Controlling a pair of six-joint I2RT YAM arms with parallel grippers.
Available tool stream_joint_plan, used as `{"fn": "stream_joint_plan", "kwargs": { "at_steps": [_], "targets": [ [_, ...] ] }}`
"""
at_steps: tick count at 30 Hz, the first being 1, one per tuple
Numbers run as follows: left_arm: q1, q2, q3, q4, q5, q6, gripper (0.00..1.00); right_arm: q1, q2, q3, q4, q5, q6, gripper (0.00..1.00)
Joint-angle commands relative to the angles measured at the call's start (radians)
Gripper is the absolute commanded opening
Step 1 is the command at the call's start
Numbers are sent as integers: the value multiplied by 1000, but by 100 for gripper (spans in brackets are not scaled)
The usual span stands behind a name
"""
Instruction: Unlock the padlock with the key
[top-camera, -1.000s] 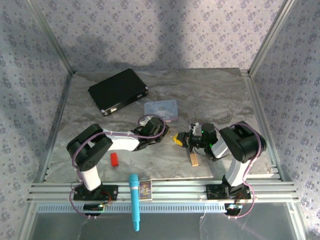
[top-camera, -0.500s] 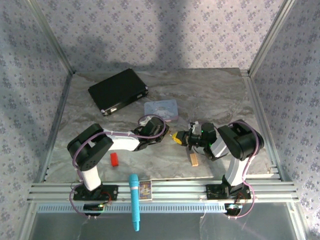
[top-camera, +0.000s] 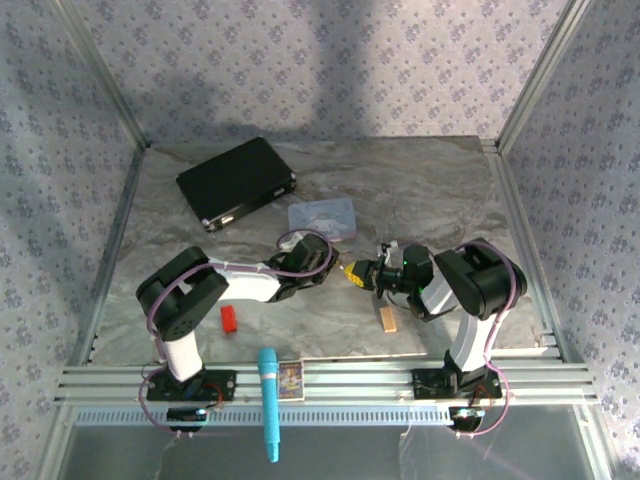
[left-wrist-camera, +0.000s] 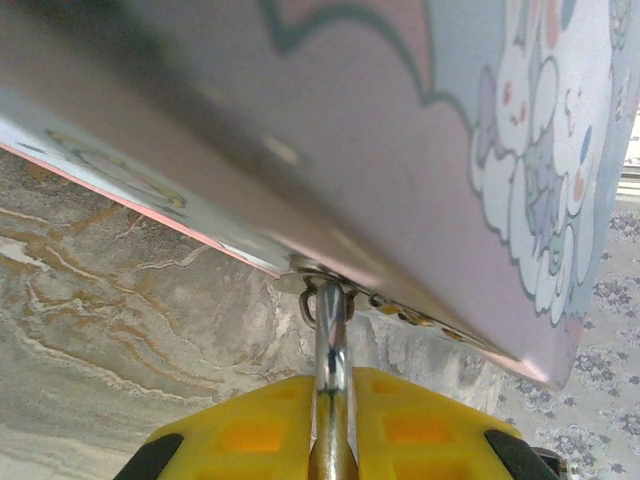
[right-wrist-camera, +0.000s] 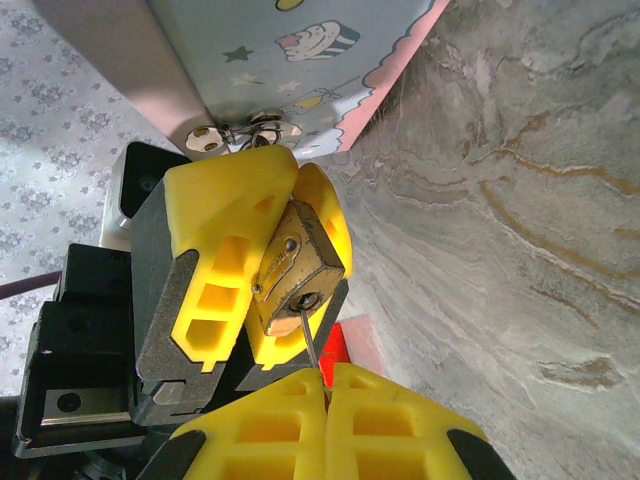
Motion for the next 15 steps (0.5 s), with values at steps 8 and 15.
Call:
{"fn": "stream_joint_plan", "kwargs": {
  "at_steps": [8, 15],
  "targets": [
    [-3, 9, -4, 23, 54, -79, 0, -7, 19, 38, 83, 8, 32, 0],
    [-3, 11, -9, 24, 58, -89, 0, -25, 26, 33, 89, 4, 35, 0]
  ]
}}
